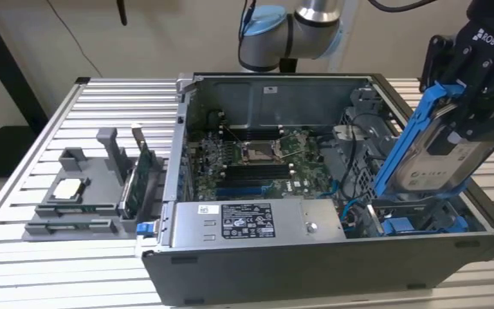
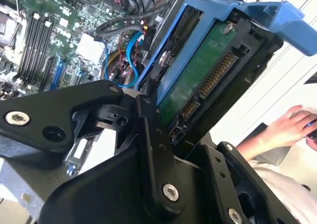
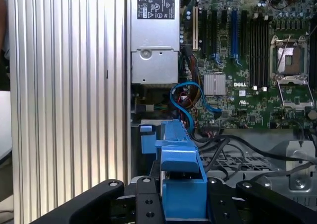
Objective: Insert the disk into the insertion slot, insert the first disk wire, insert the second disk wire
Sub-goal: 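Insert the disk into the insertion slot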
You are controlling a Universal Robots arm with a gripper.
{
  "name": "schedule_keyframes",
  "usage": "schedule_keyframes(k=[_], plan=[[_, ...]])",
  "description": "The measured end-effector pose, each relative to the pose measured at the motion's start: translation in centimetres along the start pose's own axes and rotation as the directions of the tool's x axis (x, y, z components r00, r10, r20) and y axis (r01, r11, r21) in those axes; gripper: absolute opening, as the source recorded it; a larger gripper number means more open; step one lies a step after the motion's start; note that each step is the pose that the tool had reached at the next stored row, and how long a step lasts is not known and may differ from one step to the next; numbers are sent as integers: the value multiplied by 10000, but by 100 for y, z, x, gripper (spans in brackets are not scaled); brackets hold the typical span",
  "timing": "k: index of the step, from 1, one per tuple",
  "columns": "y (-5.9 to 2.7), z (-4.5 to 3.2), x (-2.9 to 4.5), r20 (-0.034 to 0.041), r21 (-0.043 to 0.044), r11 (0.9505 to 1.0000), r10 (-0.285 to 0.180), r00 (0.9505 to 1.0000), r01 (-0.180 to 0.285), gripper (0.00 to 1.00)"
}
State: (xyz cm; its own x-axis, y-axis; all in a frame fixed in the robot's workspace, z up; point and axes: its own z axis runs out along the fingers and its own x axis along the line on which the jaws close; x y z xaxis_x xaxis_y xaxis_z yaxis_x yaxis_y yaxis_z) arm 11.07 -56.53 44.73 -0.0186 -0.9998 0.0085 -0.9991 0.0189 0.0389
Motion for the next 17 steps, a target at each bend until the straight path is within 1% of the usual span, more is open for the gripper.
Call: schedule_keyframes(k=[8, 17], plan=[[-2, 37, 0, 0, 0, 10000, 0, 10000, 0, 33], [-2, 41, 0, 0, 0, 10000, 1, 10000, -1, 33]])
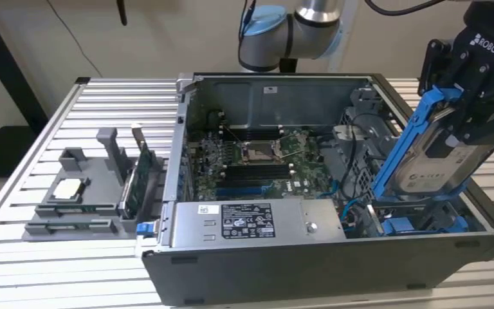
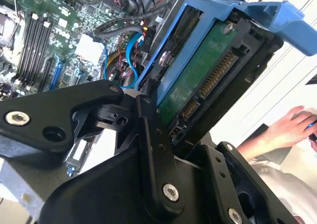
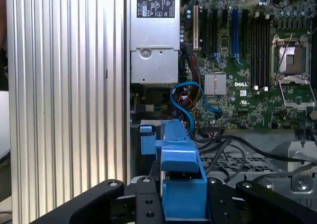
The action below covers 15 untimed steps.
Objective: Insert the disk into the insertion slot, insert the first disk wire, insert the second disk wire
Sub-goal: 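Insert the disk into the insertion slot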
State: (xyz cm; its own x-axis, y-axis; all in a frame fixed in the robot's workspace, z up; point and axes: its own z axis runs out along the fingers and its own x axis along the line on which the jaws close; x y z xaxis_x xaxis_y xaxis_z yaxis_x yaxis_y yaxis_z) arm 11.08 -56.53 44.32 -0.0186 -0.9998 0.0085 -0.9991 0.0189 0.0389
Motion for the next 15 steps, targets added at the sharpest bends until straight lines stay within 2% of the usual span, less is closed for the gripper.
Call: schedule_keyframes(k=[3, 8, 15], plan=[[-6, 6, 0, 1, -2, 10000, 0, 10000, 0, 33], [-49, 30, -1, -1, -68, 10000, -1, 10000, 1, 33], [-108, 110, 9, -1, -95, 10000, -1, 10000, 1, 33]])
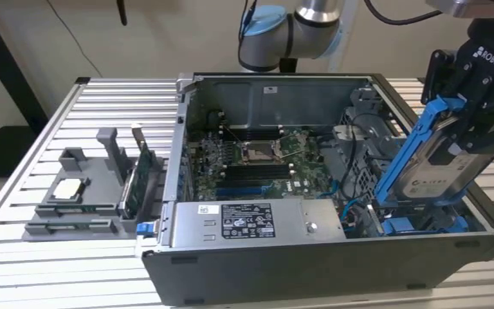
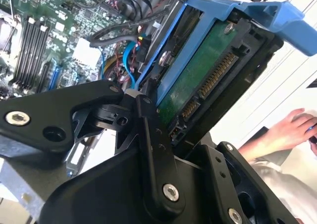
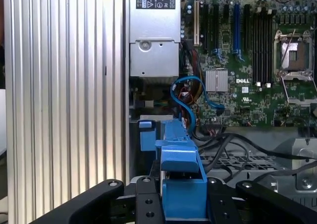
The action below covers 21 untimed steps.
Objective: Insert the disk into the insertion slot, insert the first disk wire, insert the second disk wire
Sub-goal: 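Insert the disk into the insertion slot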
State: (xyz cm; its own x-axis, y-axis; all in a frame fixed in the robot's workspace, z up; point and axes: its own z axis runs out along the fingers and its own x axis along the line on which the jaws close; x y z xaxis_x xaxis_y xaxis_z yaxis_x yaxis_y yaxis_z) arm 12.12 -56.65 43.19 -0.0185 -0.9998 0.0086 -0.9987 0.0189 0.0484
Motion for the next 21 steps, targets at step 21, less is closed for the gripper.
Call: schedule_keyframes(k=[21], plan=[[-64, 279, 8, 0, -18, 10000, -1, 10000, 1, 33]])
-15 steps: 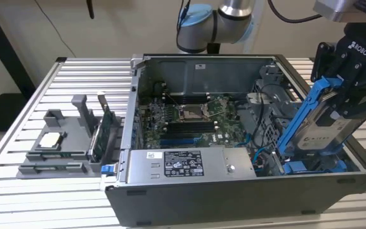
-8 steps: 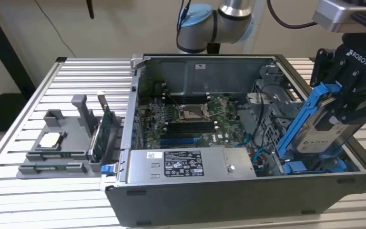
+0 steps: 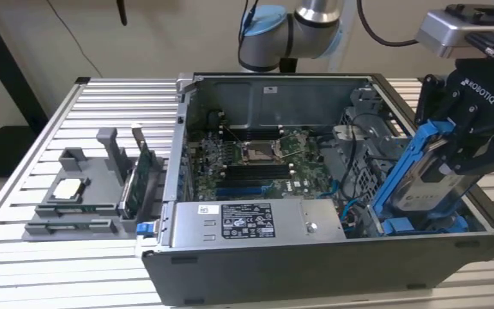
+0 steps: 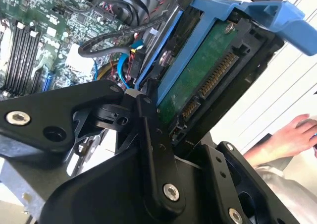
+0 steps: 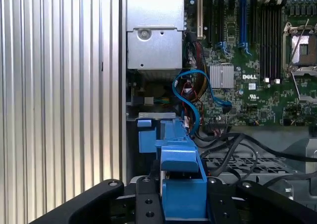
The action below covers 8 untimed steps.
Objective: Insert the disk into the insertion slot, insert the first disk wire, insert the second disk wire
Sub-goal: 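Insert the disk into the insertion slot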
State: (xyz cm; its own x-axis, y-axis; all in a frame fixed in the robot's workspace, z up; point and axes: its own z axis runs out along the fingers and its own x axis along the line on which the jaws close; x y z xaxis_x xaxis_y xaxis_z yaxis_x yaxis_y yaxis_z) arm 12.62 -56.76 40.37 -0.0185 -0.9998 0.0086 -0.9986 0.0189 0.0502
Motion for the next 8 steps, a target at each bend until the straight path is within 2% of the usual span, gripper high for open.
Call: schedule_keyframes(k=[8], plan=[[-7, 138, -1, -20, -3, 10000, 2, 10000, -2, 33]])
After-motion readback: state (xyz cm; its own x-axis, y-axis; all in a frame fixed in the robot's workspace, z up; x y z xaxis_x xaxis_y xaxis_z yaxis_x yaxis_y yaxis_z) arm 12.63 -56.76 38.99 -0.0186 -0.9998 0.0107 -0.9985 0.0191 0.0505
